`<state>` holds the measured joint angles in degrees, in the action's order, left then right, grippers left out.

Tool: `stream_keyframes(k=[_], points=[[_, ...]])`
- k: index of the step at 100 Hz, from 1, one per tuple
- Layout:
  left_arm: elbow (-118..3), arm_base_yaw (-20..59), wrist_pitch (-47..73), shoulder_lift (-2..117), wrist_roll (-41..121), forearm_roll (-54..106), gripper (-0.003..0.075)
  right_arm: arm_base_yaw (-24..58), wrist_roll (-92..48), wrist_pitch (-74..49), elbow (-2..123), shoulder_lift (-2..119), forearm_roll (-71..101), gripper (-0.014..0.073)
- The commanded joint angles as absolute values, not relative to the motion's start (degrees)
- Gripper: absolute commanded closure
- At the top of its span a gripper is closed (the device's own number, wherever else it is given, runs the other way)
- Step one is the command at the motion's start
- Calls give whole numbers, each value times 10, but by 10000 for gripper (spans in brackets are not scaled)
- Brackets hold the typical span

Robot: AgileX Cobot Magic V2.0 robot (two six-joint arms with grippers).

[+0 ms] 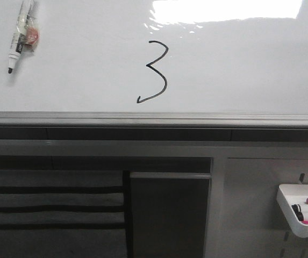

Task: Write number 3 on whiteboard

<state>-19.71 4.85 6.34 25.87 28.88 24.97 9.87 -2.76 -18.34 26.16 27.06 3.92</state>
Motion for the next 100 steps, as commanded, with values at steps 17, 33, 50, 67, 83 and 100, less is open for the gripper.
stream_keyframes(k=[17, 33, 50, 67, 83, 100], points=[[-212, 53, 18, 260, 282, 257, 741, 95, -27, -136, 277, 272, 36, 663], [-174, 50, 16, 177, 282, 257, 741, 95, -27, -136, 277, 272, 36, 663], [-124, 49, 7, 88, 282, 257, 741, 95, -27, -136, 277, 272, 36, 663], [-81, 49, -5, 36, 281, 262, 741, 95, -27, -136, 277, 272, 36, 663], [-52, 49, -7, -4, 274, 243, 741, 95, -27, -136, 277, 272, 36, 663], [-35, 48, -12, -19, 63, 51, 741, 95, -27, -136, 277, 272, 36, 663]])
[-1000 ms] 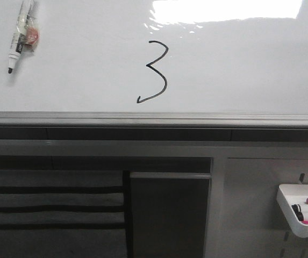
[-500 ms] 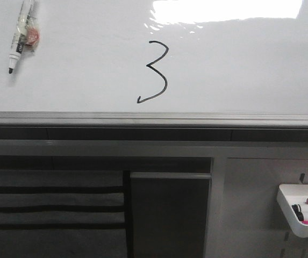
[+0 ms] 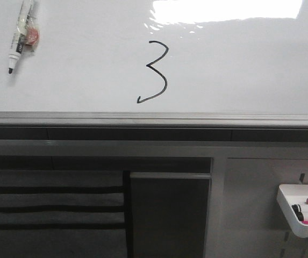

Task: Write number 3 on whiteboard

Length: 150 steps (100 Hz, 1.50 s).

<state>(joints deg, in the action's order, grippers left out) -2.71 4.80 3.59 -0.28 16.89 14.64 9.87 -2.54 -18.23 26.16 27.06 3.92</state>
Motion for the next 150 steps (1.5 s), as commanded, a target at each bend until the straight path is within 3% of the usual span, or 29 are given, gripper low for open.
stream_keyframes(k=[1, 13, 98, 124, 150], points=[[-31, 48, -13, -19, 51, 40, 741, 95, -27, -136, 277, 272, 36, 663], [9, 48, -90, -19, 37, 32, 741, 95, -27, -137, 277, 272, 36, 663], [7, 48, -86, -18, 37, 32, 741, 95, -27, -137, 276, 270, 36, 663], [7, 48, -86, -18, 37, 32, 741, 43, -27, -119, 199, 134, 59, 663], [7, 48, -86, -18, 37, 32, 741, 32, -27, 25, 56, 40, 64, 663]])
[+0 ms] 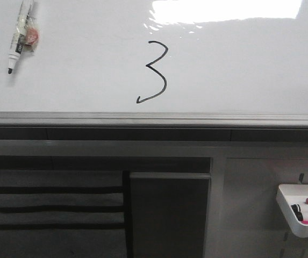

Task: Write number 3 on whiteboard

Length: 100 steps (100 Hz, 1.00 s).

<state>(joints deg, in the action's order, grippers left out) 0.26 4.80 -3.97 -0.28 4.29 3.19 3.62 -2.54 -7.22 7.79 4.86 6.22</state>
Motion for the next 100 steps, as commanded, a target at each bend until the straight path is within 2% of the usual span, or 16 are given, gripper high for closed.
stream_keyframes(k=[1, 23, 100], points=[[7, 48, -86, -18, 37, 32, 741, 32, -27, 29, 49, 38, 64, 663], [7, 48, -86, -18, 37, 32, 741, 32, -27, 77, -22, -16, 66, 663], [7, 48, -85, -18, 37, 32, 741, 30, -27, 58, -21, -14, 66, 663]])
